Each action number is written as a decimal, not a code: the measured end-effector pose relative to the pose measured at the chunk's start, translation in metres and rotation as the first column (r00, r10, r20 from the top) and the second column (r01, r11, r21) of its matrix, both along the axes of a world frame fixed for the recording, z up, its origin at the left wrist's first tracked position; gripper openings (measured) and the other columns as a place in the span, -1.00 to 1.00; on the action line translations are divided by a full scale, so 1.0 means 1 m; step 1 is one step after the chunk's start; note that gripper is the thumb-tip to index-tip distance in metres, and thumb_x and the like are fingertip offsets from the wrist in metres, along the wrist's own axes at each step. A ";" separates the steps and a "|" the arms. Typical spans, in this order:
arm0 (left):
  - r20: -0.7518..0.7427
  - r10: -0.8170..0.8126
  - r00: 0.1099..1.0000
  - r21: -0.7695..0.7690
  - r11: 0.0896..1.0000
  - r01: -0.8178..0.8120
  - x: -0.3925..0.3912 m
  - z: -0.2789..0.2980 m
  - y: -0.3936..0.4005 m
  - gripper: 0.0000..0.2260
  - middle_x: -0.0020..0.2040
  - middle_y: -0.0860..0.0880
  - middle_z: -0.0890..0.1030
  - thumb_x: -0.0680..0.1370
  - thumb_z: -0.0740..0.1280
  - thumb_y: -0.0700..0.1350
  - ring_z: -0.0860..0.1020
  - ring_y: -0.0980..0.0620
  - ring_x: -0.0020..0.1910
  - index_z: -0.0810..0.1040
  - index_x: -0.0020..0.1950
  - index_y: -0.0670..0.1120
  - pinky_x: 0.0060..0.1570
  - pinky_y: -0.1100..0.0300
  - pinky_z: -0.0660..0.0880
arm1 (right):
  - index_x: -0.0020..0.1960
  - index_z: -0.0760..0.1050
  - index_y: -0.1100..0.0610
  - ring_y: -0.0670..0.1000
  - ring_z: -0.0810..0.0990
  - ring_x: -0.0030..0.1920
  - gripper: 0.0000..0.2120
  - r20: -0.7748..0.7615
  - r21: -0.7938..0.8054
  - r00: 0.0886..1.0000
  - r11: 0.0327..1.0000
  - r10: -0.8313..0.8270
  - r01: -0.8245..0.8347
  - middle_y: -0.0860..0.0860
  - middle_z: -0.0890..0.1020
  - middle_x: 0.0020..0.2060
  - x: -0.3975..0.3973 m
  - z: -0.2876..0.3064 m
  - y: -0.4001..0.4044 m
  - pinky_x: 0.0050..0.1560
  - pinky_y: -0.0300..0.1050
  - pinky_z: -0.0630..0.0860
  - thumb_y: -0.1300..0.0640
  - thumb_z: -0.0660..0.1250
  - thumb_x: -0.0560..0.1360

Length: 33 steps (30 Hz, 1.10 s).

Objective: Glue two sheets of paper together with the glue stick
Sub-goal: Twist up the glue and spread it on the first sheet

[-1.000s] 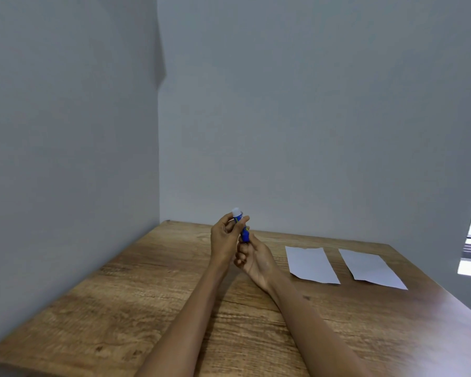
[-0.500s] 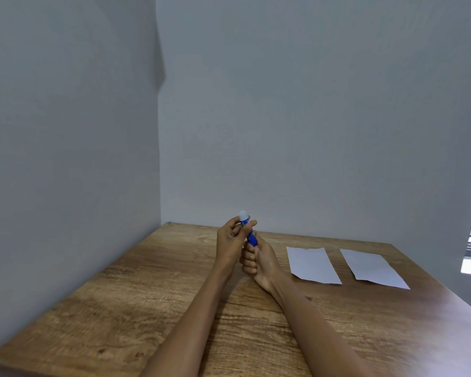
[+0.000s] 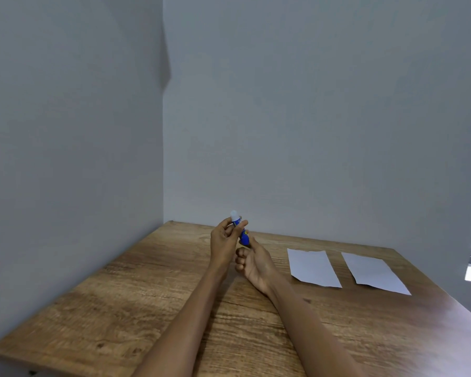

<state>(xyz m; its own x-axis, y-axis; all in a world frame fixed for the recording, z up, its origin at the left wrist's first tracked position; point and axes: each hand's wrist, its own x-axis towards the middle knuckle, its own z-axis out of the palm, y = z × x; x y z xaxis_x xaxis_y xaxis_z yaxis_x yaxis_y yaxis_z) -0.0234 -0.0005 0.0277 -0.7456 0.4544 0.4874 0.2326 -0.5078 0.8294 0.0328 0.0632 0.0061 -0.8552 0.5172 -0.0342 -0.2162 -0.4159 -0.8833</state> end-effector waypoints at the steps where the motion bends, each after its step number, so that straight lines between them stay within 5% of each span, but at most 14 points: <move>1: 0.014 0.018 1.000 0.008 1.000 -0.018 -0.003 0.000 -0.002 -0.96 -0.17 -0.16 0.63 0.50 0.38 -0.20 0.61 0.27 -0.28 0.59 -0.06 -0.13 -0.21 0.48 0.50 | 0.22 0.41 0.14 -0.12 0.27 -0.56 -0.66 -0.013 -0.012 1.000 1.000 0.020 -0.020 -0.05 0.33 -0.54 -0.001 0.001 -0.001 -0.55 -0.26 0.25 -0.05 0.04 0.64; 6: -0.019 -0.019 1.000 -0.020 1.000 0.019 0.001 0.000 -0.002 -0.94 -0.17 -0.20 0.61 0.49 0.39 -0.19 0.58 0.05 -0.24 0.60 -0.06 -0.13 -0.22 0.46 0.51 | -0.29 0.33 0.13 -0.13 0.16 -0.68 -0.57 0.044 -0.064 0.998 0.997 0.050 -0.047 -0.06 0.24 -0.63 0.003 0.005 0.001 -0.68 -0.31 0.11 -0.11 0.04 0.62; 8: -0.031 -0.032 0.999 -0.025 0.999 0.031 0.003 -0.001 -0.001 -0.95 -0.19 -0.11 0.65 0.49 0.39 -0.19 0.60 0.11 -0.22 0.59 -0.09 -0.05 -0.18 0.44 0.53 | -0.35 0.29 0.13 -0.11 0.17 -0.68 -0.52 0.083 -0.062 0.997 0.998 0.011 -0.006 -0.04 0.25 -0.63 0.003 0.005 -0.001 -0.68 -0.31 0.13 -0.15 0.04 0.62; 15: 0.010 0.061 0.998 -0.062 0.996 -0.060 -0.010 -0.007 -0.002 -0.92 -0.18 -0.13 0.65 0.49 0.39 -0.23 0.61 0.28 -0.31 0.58 -0.03 -0.16 -0.24 0.45 0.51 | 0.05 0.41 0.17 -0.07 0.32 -0.43 -0.76 0.067 0.112 0.994 0.991 -0.087 0.079 0.04 0.39 -0.34 -0.003 0.007 -0.013 -0.43 -0.21 0.35 0.05 0.06 0.65; 23: -0.035 -0.051 0.998 -0.061 0.997 0.049 -0.001 -0.002 -0.005 -0.91 -0.14 -0.05 0.67 0.51 0.35 -0.21 0.63 0.15 -0.15 0.57 -0.09 -0.01 -0.12 0.44 0.52 | -0.09 0.40 0.14 -0.12 0.26 -0.63 -0.67 -0.045 -0.119 0.999 0.992 0.031 -0.036 -0.04 0.30 -0.59 0.001 0.007 0.003 -0.60 -0.28 0.26 -0.02 0.00 0.66; 25: -0.056 -0.036 0.998 -0.094 0.995 0.030 -0.003 -0.005 -0.003 -0.90 -0.15 0.01 0.68 0.53 0.34 -0.21 0.64 0.19 -0.17 0.56 -0.07 -0.01 -0.10 0.41 0.52 | -0.13 0.40 0.15 -0.11 0.26 -0.61 -0.63 0.040 -0.043 0.997 0.997 0.060 -0.059 -0.03 0.30 -0.58 0.005 0.007 0.004 -0.59 -0.27 0.26 -0.06 -0.01 0.65; 28: -0.112 0.072 0.991 -0.164 0.982 -0.090 -0.007 -0.011 -0.001 -0.98 -0.18 -0.07 0.69 0.50 0.37 -0.14 0.66 0.01 -0.15 0.57 -0.10 -0.02 -0.06 0.13 0.55 | -0.06 0.47 0.19 -0.05 0.38 -0.46 -0.64 0.212 0.288 0.968 0.955 -0.131 0.066 0.04 0.44 -0.39 -0.001 0.003 0.001 -0.46 -0.20 0.38 0.01 0.01 0.64; 30: -0.184 0.159 0.970 -0.200 0.960 -0.195 -0.011 -0.015 0.000 -0.93 -0.19 -0.13 0.66 0.49 0.38 -0.09 0.62 -0.08 -0.16 0.58 -0.11 -0.09 -0.09 0.03 0.53 | 0.07 0.49 0.18 -0.02 0.51 -0.29 -0.72 0.212 0.543 0.938 0.831 -0.274 0.120 0.03 0.55 -0.20 -0.007 0.000 -0.002 -0.32 -0.14 0.49 0.08 0.06 0.61; 33: -0.199 0.209 0.957 -0.212 0.945 -0.250 -0.014 -0.017 -0.001 -0.95 -0.20 -0.05 0.58 0.52 0.35 -0.19 0.54 0.06 -0.20 0.54 -0.05 -0.15 -0.14 0.20 0.46 | 0.15 0.49 0.10 0.03 0.57 -0.10 -0.79 0.139 0.788 0.919 0.603 -0.369 0.123 -0.06 0.60 -0.10 -0.007 -0.004 -0.004 -0.11 -0.05 0.48 0.12 0.19 0.56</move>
<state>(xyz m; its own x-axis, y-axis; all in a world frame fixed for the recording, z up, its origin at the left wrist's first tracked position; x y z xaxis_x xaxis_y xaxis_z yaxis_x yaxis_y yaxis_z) -0.0370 -0.0013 0.0111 -0.7574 0.3965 0.5187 0.4693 -0.2217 0.8548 0.0263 0.0588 0.0024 -0.7094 0.6517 0.2685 0.0813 0.4541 -0.8872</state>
